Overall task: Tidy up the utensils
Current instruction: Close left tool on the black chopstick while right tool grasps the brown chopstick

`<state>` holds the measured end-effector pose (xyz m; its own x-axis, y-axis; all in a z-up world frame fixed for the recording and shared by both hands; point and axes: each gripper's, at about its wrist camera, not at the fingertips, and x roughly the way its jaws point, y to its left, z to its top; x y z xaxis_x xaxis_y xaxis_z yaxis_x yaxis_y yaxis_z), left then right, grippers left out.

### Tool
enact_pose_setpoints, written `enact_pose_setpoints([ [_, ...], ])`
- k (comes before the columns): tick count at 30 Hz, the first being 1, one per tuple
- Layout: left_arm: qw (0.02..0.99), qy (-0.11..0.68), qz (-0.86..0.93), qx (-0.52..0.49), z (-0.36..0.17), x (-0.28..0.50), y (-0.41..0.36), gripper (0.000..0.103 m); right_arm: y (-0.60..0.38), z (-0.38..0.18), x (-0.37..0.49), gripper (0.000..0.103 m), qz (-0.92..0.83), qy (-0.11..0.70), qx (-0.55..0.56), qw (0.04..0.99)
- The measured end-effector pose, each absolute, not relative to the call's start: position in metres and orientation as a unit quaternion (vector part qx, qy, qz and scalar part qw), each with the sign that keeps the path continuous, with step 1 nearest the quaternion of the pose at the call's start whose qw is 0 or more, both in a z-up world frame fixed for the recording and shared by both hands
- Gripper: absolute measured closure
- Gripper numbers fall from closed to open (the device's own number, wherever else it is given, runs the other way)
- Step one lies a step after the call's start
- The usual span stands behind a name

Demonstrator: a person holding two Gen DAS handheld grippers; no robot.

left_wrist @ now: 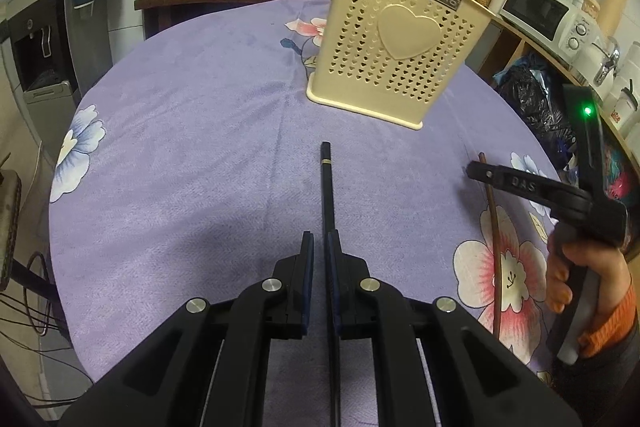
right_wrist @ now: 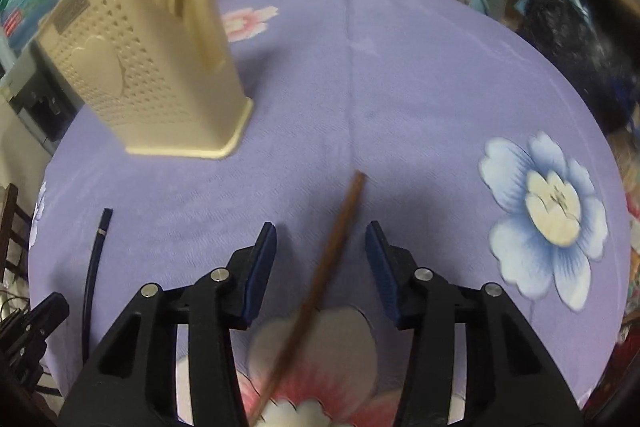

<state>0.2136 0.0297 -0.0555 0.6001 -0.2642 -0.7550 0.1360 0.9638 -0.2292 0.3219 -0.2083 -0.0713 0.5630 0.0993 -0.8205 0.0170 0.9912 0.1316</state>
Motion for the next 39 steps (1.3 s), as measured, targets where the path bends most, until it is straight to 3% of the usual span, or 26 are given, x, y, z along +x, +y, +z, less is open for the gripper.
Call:
enact_pose_setpoints([
  [13,0.891,0.437,-0.107,-0.064,-0.055,0.226,0.032,0.093,-0.164,-0.06,0.309,0.062,0.055,0.449,0.001,0.892],
  [15,0.892,0.436,-0.106,-0.062,-0.054,0.231,0.03,0.083,-0.172,-0.056,0.306,0.061,0.047,0.444,0.013,0.895],
  [17,0.894,0.432,-0.103,-0.053,-0.054,0.237,0.025,0.063,-0.175,-0.057,0.309,0.062,0.042,0.444,0.016,0.895],
  [18,0.895,0.432,-0.103,-0.046,-0.054,0.24,0.021,0.062,-0.175,-0.059,0.309,0.062,0.041,0.446,0.016,0.894],
  [24,0.888,0.446,-0.108,-0.033,-0.064,0.251,0.007,0.062,-0.167,-0.066,0.313,0.062,0.04,0.447,0.011,0.893],
  [30,0.89,0.446,-0.098,-0.007,-0.069,0.262,-0.008,0.065,-0.166,-0.076,0.323,0.072,0.029,0.456,0.014,0.889],
  [34,0.889,0.447,-0.095,-0.003,-0.069,0.269,-0.013,0.081,-0.165,-0.077,0.328,0.079,0.02,0.448,0.009,0.894],
  [39,0.889,0.448,-0.095,0.012,-0.069,0.273,-0.02,0.092,-0.166,-0.077,0.334,0.089,0.011,0.445,0.01,0.895],
])
